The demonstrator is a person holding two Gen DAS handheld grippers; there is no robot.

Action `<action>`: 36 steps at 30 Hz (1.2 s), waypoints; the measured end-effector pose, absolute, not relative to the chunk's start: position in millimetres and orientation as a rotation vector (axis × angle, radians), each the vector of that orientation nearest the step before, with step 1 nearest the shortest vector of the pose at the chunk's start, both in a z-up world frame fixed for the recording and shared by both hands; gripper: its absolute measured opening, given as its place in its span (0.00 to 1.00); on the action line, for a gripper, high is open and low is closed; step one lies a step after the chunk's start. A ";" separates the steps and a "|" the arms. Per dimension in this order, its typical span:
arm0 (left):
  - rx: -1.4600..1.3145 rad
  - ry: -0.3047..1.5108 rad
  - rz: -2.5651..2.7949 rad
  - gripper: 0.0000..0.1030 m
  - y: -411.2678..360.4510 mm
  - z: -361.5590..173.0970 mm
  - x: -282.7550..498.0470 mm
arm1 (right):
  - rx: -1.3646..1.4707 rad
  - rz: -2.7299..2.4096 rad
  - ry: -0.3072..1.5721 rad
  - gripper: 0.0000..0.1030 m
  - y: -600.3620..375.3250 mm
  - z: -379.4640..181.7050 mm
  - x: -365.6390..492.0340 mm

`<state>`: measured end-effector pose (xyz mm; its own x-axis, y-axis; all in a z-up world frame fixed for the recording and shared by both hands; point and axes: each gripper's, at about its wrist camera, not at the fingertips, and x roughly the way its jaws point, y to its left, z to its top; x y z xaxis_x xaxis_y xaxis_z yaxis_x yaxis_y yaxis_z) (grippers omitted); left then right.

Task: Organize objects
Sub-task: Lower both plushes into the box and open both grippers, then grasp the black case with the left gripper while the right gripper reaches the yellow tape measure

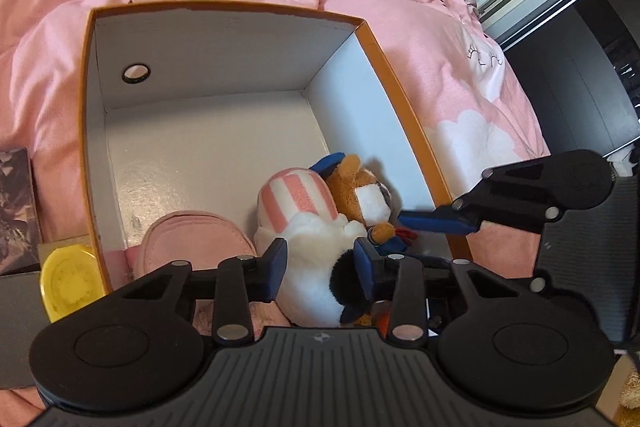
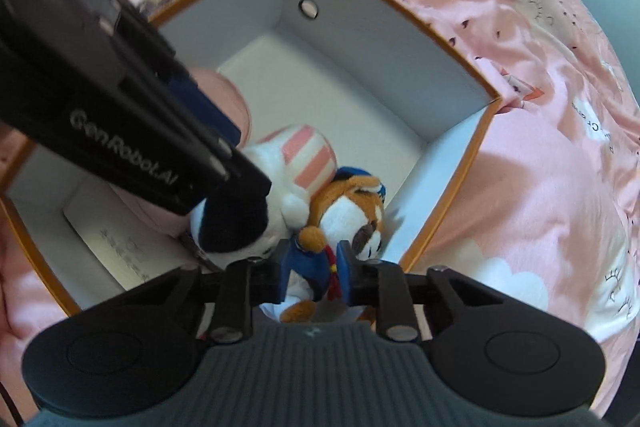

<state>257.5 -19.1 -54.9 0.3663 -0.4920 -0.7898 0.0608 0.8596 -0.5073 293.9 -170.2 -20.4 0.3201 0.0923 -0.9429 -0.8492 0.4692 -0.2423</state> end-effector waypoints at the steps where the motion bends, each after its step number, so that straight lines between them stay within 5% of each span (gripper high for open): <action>1: -0.441 1.149 -0.371 0.41 -19.1 -57.4 258.8 | -0.880 0.734 1.084 0.15 -170.5 -23.8 295.4; 7: -0.416 1.174 -0.365 0.37 -26.1 -65.2 261.5 | -0.852 0.733 1.193 0.07 -177.1 -44.2 304.5; 24: -0.324 1.082 -0.300 0.39 -43.7 -56.8 247.5 | -0.915 0.691 1.120 0.07 -187.1 -45.5 296.4; 29: -0.243 0.938 -0.249 0.39 -40.8 -27.0 214.8 | -0.850 0.686 1.045 0.09 -192.0 -20.3 276.1; 36: -0.204 0.808 -0.249 0.40 -30.9 9.5 176.2 | -0.701 0.699 0.902 0.23 -186.8 15.7 236.1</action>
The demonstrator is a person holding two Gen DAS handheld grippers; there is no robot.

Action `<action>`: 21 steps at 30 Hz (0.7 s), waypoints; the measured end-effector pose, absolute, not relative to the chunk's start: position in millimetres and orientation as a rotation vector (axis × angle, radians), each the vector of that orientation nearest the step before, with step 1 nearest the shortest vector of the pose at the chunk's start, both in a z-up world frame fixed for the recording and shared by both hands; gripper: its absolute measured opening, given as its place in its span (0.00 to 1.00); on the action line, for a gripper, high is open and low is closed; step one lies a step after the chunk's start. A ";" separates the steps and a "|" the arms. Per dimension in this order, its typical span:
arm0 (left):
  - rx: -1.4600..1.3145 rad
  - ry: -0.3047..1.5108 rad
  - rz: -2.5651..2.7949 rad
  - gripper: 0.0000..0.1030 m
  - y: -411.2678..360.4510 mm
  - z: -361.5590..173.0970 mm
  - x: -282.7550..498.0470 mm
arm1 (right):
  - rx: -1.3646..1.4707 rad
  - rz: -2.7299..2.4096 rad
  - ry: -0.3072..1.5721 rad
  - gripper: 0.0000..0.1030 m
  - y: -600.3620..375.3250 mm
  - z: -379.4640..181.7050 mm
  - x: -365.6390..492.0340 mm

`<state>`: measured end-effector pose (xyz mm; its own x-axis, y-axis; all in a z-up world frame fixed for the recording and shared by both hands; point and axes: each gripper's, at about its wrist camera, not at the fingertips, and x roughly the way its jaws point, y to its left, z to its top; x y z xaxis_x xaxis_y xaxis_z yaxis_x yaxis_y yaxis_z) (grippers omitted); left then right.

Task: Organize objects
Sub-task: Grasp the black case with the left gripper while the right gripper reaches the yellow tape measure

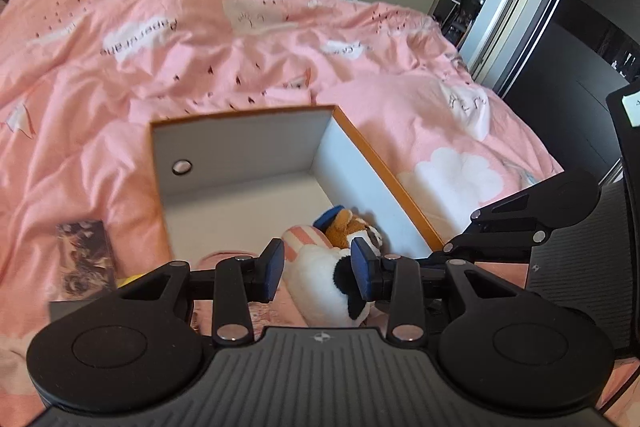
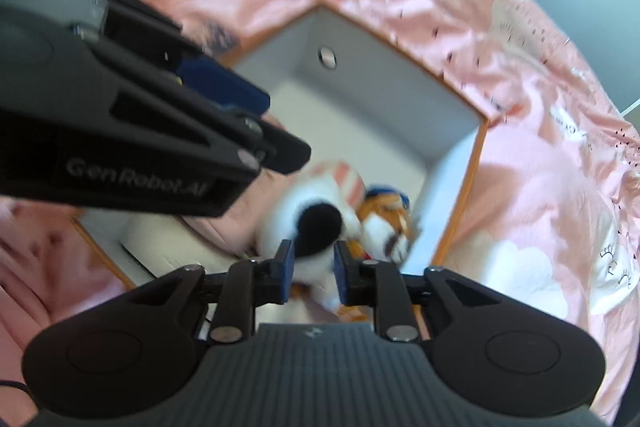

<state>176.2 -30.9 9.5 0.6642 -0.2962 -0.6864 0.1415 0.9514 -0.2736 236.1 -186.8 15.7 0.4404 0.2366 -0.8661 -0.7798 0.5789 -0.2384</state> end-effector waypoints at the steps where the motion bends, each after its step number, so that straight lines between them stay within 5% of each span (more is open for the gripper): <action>1: -0.201 0.799 -0.246 0.40 -26.6 13.2 171.5 | -0.668 0.703 0.886 0.23 -184.1 19.4 230.1; 12: -0.284 0.804 -0.166 0.41 50.3 24.5 134.7 | -0.316 0.745 0.777 0.23 -121.7 25.5 178.1; 21: -0.405 0.883 -0.001 0.41 125.6 4.2 121.1 | -0.393 0.813 0.736 0.29 -51.6 7.7 154.3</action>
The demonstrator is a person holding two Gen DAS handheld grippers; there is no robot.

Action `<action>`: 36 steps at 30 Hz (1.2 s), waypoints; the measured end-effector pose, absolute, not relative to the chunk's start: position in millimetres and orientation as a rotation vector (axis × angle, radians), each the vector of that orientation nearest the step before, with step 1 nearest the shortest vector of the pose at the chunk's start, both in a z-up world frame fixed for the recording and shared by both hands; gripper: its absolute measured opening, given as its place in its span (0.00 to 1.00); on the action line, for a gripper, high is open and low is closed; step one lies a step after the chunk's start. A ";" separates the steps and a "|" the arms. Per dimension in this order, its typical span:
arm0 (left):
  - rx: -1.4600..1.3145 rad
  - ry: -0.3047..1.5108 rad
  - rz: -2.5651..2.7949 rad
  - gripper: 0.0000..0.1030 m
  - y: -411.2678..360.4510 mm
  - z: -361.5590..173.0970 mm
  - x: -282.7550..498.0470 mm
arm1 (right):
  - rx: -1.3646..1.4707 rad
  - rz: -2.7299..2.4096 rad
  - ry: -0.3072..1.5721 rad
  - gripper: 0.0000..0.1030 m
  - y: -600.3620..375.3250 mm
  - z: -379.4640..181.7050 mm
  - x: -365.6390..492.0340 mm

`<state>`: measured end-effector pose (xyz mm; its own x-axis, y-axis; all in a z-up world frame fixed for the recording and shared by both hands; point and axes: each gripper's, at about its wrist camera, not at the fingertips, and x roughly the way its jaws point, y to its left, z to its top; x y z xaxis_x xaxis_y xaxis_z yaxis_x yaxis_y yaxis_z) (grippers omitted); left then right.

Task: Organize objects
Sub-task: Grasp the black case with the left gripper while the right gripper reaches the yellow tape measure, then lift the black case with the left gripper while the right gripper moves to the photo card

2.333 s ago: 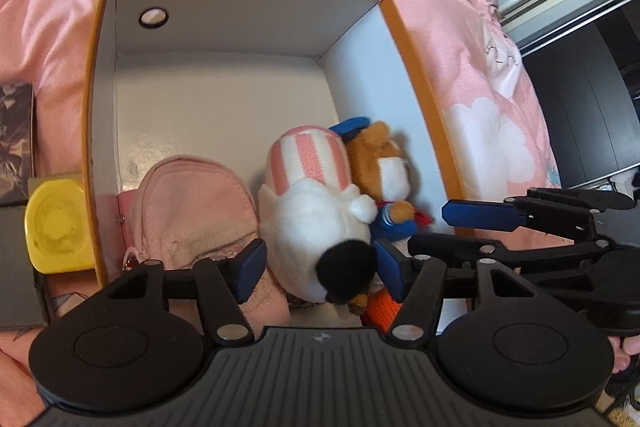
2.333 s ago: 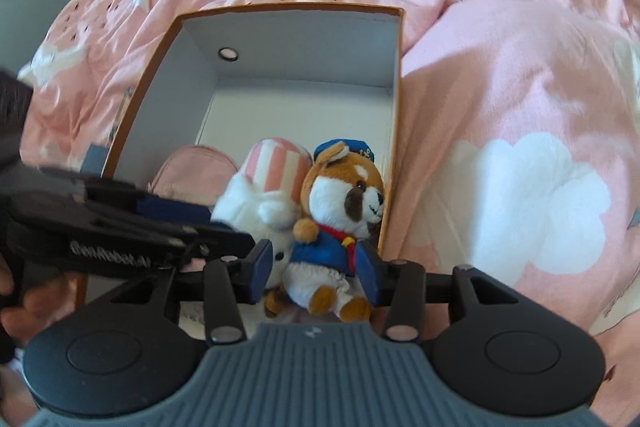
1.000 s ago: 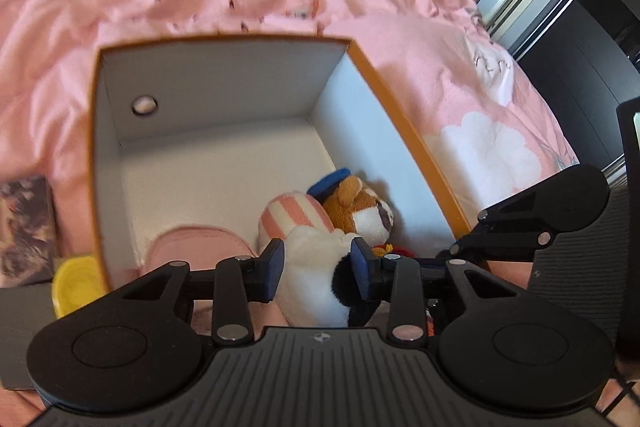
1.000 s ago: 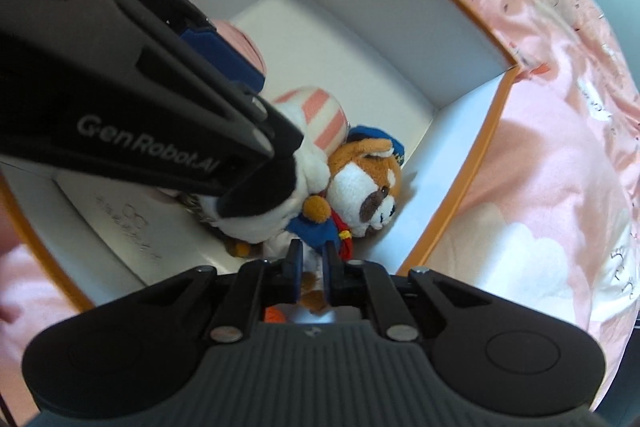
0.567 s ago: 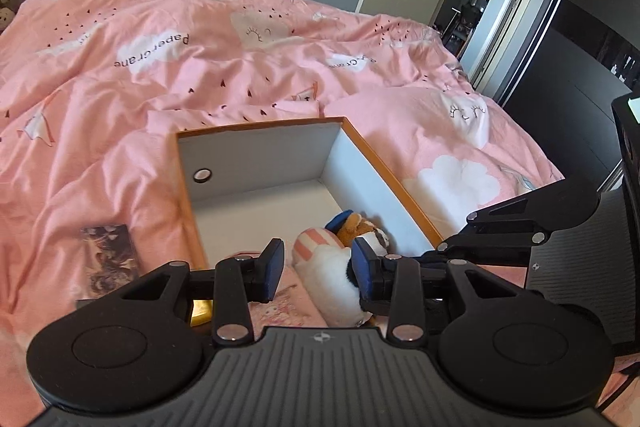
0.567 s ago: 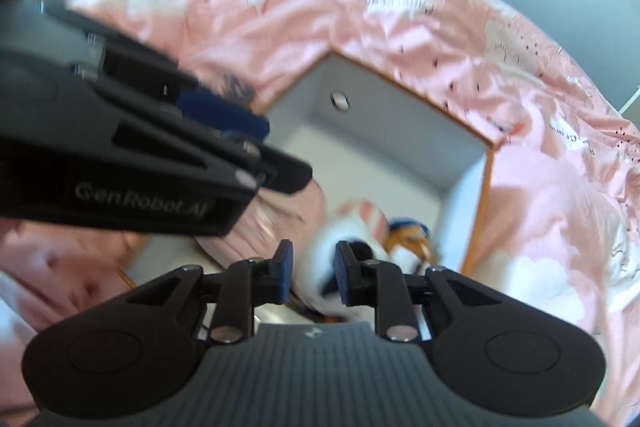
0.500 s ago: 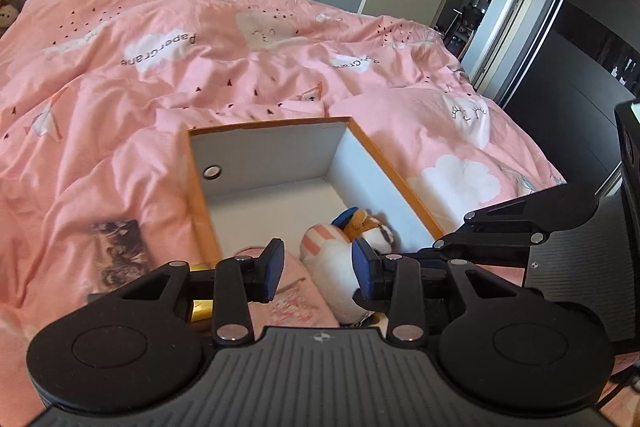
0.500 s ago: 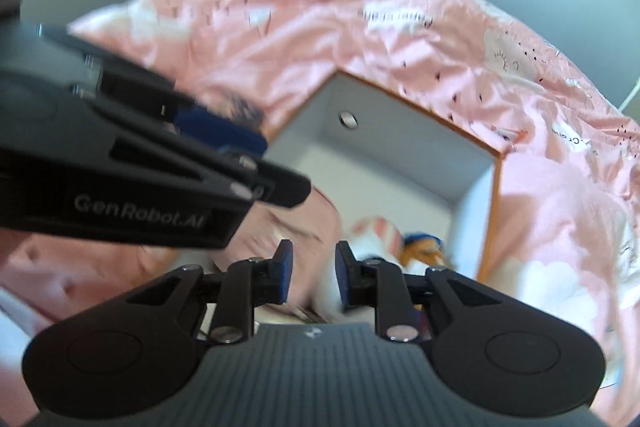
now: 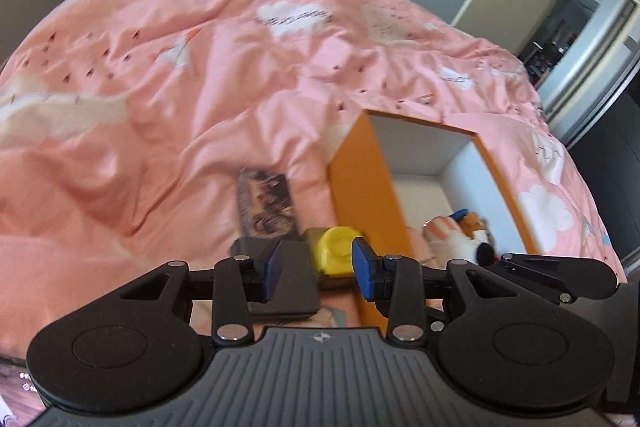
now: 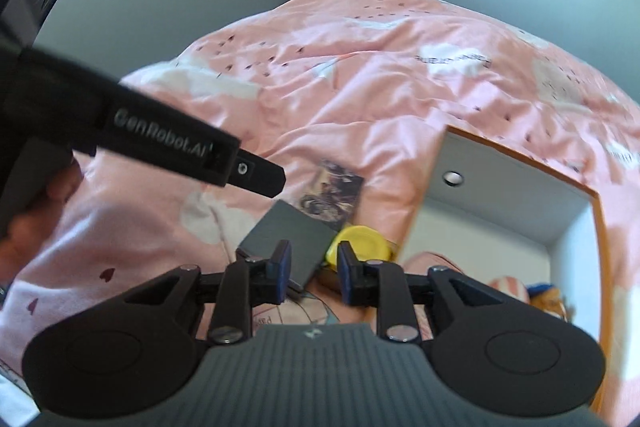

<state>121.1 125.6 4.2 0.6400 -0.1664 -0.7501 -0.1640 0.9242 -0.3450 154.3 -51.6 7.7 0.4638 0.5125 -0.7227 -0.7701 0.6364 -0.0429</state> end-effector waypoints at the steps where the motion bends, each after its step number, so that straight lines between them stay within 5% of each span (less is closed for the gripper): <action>1: -0.414 0.896 0.011 0.41 130.8 -0.3 120.6 | -0.408 0.817 0.740 0.29 -45.8 4.4 154.4; 9: -0.530 0.991 0.081 0.58 155.4 -43.7 131.6 | -0.482 0.783 0.785 0.29 -16.1 -26.1 171.8; 20: -0.588 1.078 0.148 0.67 153.6 -91.0 145.0 | -0.572 0.714 0.755 0.29 -6.1 -49.2 183.1; 27: -0.700 1.104 0.099 0.79 158.4 -114.7 152.3 | -0.591 0.707 0.749 0.37 -7.0 -54.5 185.4; 31: -0.745 1.101 0.085 0.77 160.4 -122.6 154.7 | -0.613 0.705 0.734 0.38 -5.0 -56.9 184.4; 36: -0.759 1.079 0.093 0.63 162.2 -117.4 150.0 | -0.613 0.703 0.726 0.38 -4.4 -57.5 184.4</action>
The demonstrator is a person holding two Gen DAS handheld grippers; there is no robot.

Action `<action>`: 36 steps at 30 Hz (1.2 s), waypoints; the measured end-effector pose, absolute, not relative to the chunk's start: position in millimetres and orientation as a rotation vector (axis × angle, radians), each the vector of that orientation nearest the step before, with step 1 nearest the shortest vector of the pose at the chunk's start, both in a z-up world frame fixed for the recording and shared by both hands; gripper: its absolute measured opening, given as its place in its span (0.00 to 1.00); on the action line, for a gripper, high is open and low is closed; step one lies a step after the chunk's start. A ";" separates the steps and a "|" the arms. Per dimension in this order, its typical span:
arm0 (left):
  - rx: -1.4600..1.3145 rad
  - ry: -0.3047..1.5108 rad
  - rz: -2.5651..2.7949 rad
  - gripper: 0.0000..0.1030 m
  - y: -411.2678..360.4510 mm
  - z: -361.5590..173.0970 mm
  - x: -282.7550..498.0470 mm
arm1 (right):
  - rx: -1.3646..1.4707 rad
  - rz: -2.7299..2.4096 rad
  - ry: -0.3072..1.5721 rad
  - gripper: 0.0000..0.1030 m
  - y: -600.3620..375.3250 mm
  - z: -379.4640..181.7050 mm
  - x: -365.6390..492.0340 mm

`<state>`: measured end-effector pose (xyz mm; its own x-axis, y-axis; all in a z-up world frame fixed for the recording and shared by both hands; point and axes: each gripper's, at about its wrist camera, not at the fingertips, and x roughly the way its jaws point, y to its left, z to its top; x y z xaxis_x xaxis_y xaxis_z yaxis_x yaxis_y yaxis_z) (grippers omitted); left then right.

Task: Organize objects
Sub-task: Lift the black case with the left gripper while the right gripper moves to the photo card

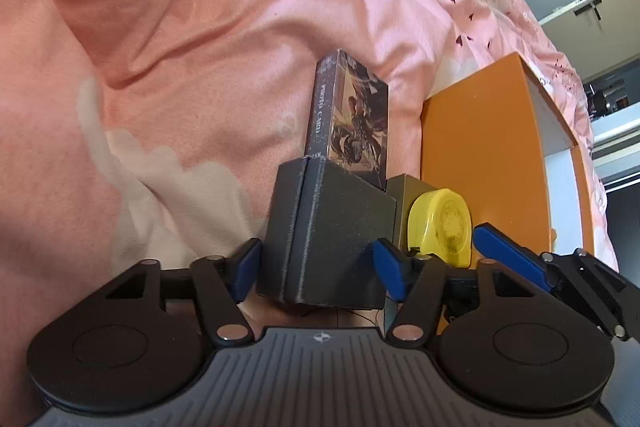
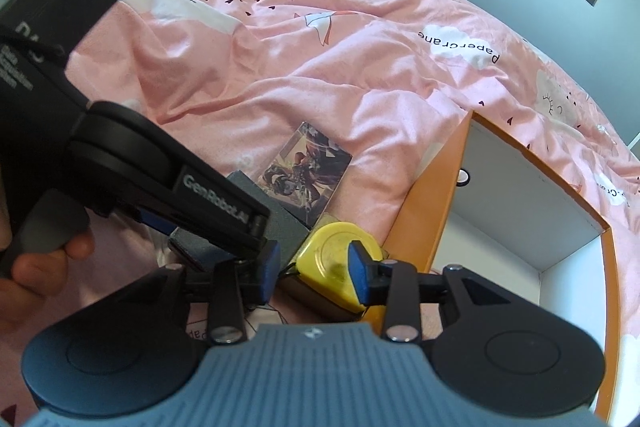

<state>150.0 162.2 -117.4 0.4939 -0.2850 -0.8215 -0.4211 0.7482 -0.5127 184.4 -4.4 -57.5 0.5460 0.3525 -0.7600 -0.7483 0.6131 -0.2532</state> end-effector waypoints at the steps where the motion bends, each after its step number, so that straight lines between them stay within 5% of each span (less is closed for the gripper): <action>1: -0.761 1.072 0.099 0.61 163.0 -115.0 148.5 | -0.612 0.702 0.725 0.38 -4.2 -57.6 184.2; 6: -0.732 1.033 0.112 0.46 163.2 -97.8 142.0 | -0.605 0.706 0.729 0.38 -4.0 -57.2 184.3; 12: -0.623 0.982 0.121 0.40 154.7 -71.4 138.1 | -0.565 0.720 0.752 0.38 -5.9 -52.1 187.5; 27: -0.418 0.853 0.256 0.38 190.9 -17.4 146.2 | -0.423 0.835 0.942 0.40 25.0 -37.0 235.8; 36: -0.335 0.919 0.300 0.37 203.0 -40.9 180.8 | -0.404 0.761 1.047 0.48 67.7 -60.9 278.6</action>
